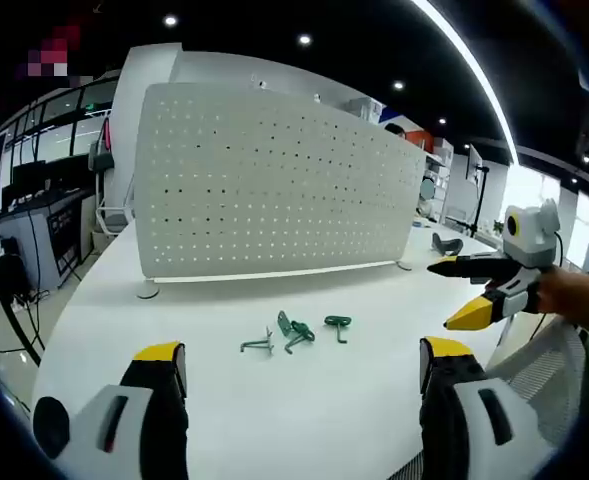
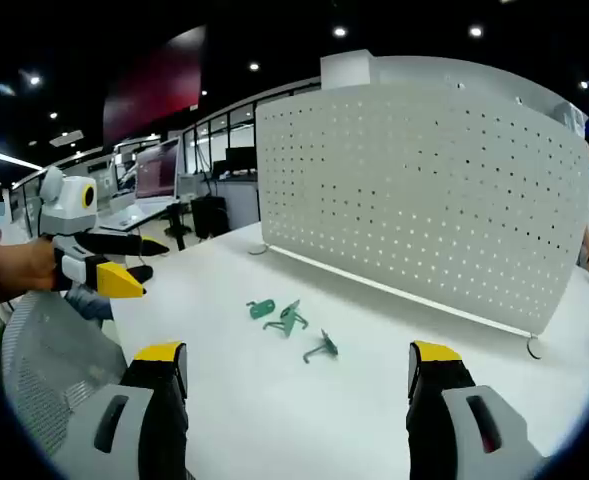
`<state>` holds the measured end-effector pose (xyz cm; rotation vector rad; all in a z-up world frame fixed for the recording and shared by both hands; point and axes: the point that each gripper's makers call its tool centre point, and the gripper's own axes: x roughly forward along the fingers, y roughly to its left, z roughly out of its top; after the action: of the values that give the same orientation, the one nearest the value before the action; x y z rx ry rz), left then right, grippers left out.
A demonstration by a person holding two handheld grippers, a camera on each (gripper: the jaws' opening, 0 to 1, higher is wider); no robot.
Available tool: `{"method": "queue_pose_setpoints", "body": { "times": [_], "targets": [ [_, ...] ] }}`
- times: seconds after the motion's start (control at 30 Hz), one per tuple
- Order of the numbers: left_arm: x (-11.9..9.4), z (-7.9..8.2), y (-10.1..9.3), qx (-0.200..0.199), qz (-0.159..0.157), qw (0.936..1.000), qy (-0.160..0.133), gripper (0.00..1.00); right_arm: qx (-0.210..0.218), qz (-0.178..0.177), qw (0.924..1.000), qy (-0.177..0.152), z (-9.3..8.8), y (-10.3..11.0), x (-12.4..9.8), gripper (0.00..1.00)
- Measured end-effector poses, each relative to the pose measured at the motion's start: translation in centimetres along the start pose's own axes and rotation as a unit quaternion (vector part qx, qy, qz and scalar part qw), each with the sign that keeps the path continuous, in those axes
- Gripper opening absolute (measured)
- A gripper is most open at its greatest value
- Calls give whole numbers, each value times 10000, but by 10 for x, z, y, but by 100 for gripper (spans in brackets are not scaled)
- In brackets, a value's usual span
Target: Insert the hook assembly into the mounting plate slot until the hook locks in place.
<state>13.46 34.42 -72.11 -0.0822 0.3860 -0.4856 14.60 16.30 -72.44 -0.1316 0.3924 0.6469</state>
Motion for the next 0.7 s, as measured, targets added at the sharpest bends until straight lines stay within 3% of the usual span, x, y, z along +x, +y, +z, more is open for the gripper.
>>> {"method": "queue_pose_setpoints", "body": {
  "times": [0.7],
  "targets": [
    [0, -1, 0, 5, 0, 10000, 16, 99, -28, 18, 10000, 33, -1, 0, 0, 92]
  ]
}}
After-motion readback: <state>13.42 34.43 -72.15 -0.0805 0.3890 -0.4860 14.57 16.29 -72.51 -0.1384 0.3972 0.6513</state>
